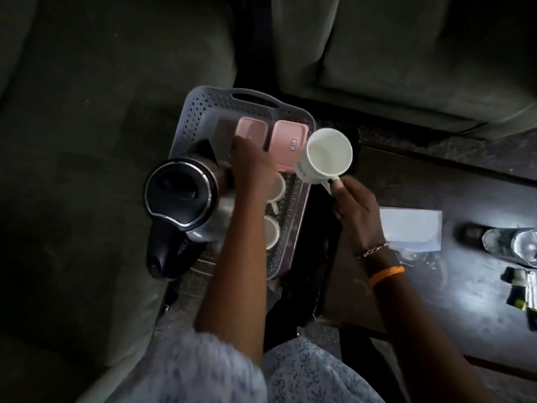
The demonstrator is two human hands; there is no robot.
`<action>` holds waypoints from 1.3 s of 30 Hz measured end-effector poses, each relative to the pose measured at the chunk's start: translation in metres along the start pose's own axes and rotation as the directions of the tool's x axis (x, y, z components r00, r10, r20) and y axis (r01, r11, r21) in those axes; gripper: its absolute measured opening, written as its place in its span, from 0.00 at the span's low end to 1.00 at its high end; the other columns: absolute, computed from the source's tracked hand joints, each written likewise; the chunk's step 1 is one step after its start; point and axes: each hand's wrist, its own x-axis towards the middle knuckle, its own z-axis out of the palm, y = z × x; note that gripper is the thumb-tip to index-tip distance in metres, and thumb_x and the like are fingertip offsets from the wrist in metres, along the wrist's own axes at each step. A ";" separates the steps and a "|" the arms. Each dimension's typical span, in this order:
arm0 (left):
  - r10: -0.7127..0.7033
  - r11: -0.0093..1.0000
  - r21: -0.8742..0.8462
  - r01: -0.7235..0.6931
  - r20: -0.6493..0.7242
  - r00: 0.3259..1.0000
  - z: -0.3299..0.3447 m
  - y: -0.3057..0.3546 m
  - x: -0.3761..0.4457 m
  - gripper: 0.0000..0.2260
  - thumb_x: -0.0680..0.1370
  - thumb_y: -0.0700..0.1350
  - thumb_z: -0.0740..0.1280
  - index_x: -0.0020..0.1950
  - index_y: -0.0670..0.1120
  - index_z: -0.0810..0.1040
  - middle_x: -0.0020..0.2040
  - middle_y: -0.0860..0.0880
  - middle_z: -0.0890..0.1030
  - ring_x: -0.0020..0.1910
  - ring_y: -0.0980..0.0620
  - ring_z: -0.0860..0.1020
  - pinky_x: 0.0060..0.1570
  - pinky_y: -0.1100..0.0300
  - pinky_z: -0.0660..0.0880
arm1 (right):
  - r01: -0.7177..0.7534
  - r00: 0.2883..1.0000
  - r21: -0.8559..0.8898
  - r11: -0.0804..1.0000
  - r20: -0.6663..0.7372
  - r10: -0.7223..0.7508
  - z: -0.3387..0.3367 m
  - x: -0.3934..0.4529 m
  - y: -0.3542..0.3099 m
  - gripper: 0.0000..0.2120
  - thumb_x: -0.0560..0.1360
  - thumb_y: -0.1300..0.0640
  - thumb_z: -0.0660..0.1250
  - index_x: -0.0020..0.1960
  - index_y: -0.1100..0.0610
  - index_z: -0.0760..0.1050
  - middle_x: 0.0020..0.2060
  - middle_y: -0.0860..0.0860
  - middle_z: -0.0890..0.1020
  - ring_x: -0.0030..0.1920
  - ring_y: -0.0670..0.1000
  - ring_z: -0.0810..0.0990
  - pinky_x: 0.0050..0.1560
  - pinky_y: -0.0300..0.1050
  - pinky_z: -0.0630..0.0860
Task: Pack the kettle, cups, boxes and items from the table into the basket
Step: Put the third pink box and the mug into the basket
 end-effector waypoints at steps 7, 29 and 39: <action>0.172 0.985 -0.035 -0.168 0.126 0.977 0.008 -0.059 -0.060 0.26 0.76 0.34 0.58 0.74 0.42 0.58 0.69 0.41 0.70 0.67 0.43 0.70 0.62 0.56 0.64 | 0.272 0.925 -0.321 0.907 0.347 -0.154 0.044 0.076 -0.052 0.10 0.78 0.58 0.59 0.39 0.58 0.72 0.29 0.48 0.72 0.31 0.42 0.69 0.37 0.40 0.67; 0.235 0.956 -0.235 -0.175 0.263 0.936 -0.011 -0.119 -0.063 0.15 0.76 0.37 0.61 0.63 0.45 0.73 0.59 0.46 0.79 0.56 0.53 0.75 0.50 0.72 0.65 | 0.249 0.886 -0.722 0.646 0.439 0.149 0.150 0.160 -0.047 0.17 0.77 0.65 0.56 0.64 0.60 0.72 0.64 0.60 0.76 0.55 0.53 0.77 0.44 0.35 0.71; 0.221 0.892 -0.449 -0.042 0.356 0.908 0.039 -0.084 -0.091 0.14 0.74 0.30 0.59 0.46 0.50 0.74 0.37 0.54 0.79 0.37 0.59 0.78 0.46 0.65 0.73 | -0.170 0.945 -0.158 0.973 0.255 0.206 0.018 0.050 -0.038 0.14 0.79 0.66 0.52 0.57 0.70 0.73 0.33 0.54 0.76 0.16 0.39 0.67 0.18 0.27 0.60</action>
